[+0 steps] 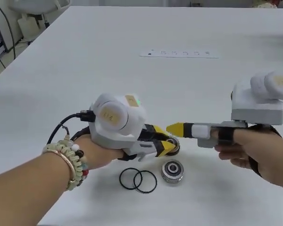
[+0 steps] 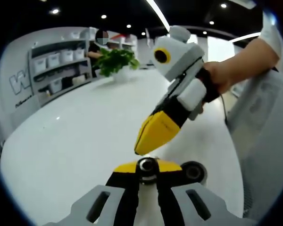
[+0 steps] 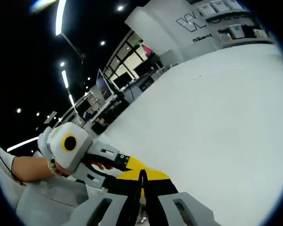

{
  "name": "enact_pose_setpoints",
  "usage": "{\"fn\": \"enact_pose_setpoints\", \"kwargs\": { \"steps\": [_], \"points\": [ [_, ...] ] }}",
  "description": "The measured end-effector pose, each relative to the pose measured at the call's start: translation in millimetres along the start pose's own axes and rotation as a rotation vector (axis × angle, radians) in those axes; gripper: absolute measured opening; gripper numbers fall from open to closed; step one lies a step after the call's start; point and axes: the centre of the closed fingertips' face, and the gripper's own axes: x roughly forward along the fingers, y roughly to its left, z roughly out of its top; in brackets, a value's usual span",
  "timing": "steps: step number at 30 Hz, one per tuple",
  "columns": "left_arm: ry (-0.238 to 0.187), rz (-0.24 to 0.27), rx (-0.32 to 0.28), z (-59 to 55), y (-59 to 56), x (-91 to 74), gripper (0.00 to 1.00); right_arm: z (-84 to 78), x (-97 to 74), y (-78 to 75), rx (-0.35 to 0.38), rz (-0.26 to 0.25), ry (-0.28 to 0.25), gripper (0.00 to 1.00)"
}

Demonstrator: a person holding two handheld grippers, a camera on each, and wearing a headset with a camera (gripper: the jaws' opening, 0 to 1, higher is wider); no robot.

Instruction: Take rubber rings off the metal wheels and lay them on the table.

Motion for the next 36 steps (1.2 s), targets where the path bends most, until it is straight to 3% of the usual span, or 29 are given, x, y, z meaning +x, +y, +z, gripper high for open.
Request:
{"fn": "enact_pose_setpoints", "kwargs": {
  "steps": [1,3,8,11,15,19,23,36],
  "points": [
    [0.001,-0.001,0.002,-0.1,0.0,0.0,0.14,-1.6,-1.2,-3.0,-0.006,-0.011,0.009,0.00],
    [0.002,-0.003,0.004,-0.2,-0.1,-0.2,0.14,-3.8,-3.6,-12.4,-0.089,-0.052,0.032,0.00],
    [0.003,-0.009,0.011,-0.7,-0.2,-0.8,0.14,-13.8,-7.6,-22.1,-0.213,-0.084,0.104,0.05],
    [0.003,-0.010,0.012,-0.7,-0.3,-0.9,0.14,-20.7,-7.2,-22.2,-0.249,-0.074,0.139,0.05],
    [0.003,-0.011,0.012,-0.7,-0.3,-0.9,0.14,-28.6,-5.0,-22.3,-0.325,-0.070,0.189,0.15],
    [0.003,-0.011,0.011,-0.9,-0.4,-0.9,0.14,-29.9,-0.6,-18.9,-0.364,-0.058,0.190,0.16],
    [0.002,-0.010,0.009,-0.8,-0.3,-0.9,0.14,-30.7,5.1,-18.0,-0.429,-0.067,0.192,0.24],
    [0.003,-0.005,0.004,-0.7,0.6,-1.0,0.14,-33.4,4.8,-13.7,-0.528,-0.046,0.207,0.15]
  ]
}}
